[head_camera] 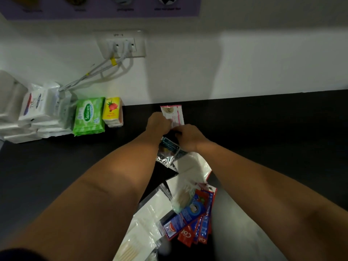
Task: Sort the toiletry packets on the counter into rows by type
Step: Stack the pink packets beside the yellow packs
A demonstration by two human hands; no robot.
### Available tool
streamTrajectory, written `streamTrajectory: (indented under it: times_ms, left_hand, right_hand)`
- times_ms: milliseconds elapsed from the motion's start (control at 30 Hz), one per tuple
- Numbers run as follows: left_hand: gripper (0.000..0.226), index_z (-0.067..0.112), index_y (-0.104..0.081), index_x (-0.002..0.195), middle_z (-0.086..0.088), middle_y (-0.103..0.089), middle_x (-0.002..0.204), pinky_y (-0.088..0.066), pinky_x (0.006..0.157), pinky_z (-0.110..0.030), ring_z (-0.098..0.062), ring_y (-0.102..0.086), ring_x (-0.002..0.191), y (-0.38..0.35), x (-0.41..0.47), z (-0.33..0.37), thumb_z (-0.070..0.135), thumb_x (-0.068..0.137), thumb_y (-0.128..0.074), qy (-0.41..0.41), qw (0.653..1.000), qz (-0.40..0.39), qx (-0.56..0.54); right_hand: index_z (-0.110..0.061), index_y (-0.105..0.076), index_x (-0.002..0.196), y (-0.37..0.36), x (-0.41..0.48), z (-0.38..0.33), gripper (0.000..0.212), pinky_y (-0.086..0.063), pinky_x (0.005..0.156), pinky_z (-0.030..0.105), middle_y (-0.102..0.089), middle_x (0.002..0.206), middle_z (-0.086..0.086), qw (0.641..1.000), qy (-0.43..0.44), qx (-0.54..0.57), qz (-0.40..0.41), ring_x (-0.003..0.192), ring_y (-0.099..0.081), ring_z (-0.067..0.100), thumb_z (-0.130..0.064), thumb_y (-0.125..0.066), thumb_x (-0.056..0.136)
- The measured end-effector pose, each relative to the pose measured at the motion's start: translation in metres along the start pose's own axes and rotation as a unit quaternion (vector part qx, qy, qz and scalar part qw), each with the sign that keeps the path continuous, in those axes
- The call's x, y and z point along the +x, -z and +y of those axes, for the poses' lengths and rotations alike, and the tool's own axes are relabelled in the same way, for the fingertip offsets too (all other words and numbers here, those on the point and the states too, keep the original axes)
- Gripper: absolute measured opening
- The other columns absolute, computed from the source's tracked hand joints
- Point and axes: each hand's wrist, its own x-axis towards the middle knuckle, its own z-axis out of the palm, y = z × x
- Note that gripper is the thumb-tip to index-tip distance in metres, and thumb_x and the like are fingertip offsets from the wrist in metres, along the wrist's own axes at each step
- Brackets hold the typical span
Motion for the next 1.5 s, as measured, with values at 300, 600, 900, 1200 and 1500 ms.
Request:
streamTrajectory:
  times_ms: [300, 600, 900, 1200, 1500]
  left_hand:
    - [0.013, 0.014, -0.069, 0.104, -0.003, -0.072, 0.1, -0.042, 0.071, -0.019, -0.019, -0.067, 0.093, 0.068, -0.056, -0.031, 0.018, 0.096, -0.06, -0.232, 0.972, 0.023, 0.025]
    - [0.014, 0.024, -0.069, 0.092, 0.004, -0.075, 0.087, -0.053, 0.066, -0.024, -0.009, -0.069, 0.074, 0.145, -0.144, -0.12, 0.02, 0.083, -0.08, -0.074, 0.966, 0.062, -0.242]
    - [0.021, 0.005, -0.069, 0.107, -0.01, -0.078, 0.091, -0.061, 0.069, -0.033, -0.022, -0.076, 0.081, 0.159, -0.198, -0.201, 0.005, 0.087, -0.074, 0.087, 0.934, 0.021, -0.346]
    - [0.034, 0.011, -0.069, 0.103, -0.001, -0.074, 0.083, -0.061, 0.077, -0.033, -0.013, -0.073, 0.077, 0.139, -0.203, -0.233, 0.019, 0.075, -0.087, 0.067, 0.984, 0.026, -0.164]
    - [0.12, 0.024, -0.03, 0.152, 0.004, -0.035, 0.152, -0.026, 0.117, -0.041, -0.019, -0.028, 0.14, 0.149, -0.206, -0.234, 0.068, 0.054, -0.083, -0.236, 0.956, -0.085, 0.152]
  right_hand:
    - [-0.018, -0.037, 0.149, 0.018, -0.01, -0.031, 0.063, -0.043, 0.109, 0.034, -0.046, 0.147, 0.007, 0.974, -0.003, 0.157, 0.165, 0.13, -0.049, 0.021, -0.018, -0.065, 0.092]
    - [-0.014, -0.071, 0.095, -0.038, -0.05, -0.127, 0.012, -0.05, 0.067, 0.027, -0.071, 0.088, 0.005, 0.967, 0.039, 0.219, 0.123, 0.078, -0.065, 0.019, -0.016, -0.06, 0.094]
    - [-0.013, -0.071, 0.076, -0.131, -0.087, -0.166, 0.012, -0.059, 0.072, 0.037, -0.072, 0.08, 0.006, 0.939, -0.106, 0.321, 0.061, 0.075, -0.069, 0.022, -0.014, -0.072, 0.087]
    - [-0.012, -0.067, 0.081, -0.17, -0.108, -0.165, 0.019, -0.052, 0.066, 0.03, -0.069, 0.081, 0.006, 0.975, -0.177, 0.111, 0.075, 0.079, -0.066, 0.023, -0.029, -0.076, 0.084]
    - [-0.01, -0.071, 0.08, -0.176, -0.117, -0.169, 0.021, -0.048, 0.063, 0.029, -0.067, 0.073, 0.005, 0.972, -0.185, 0.104, 0.096, 0.071, -0.064, 0.022, -0.029, -0.067, 0.09]
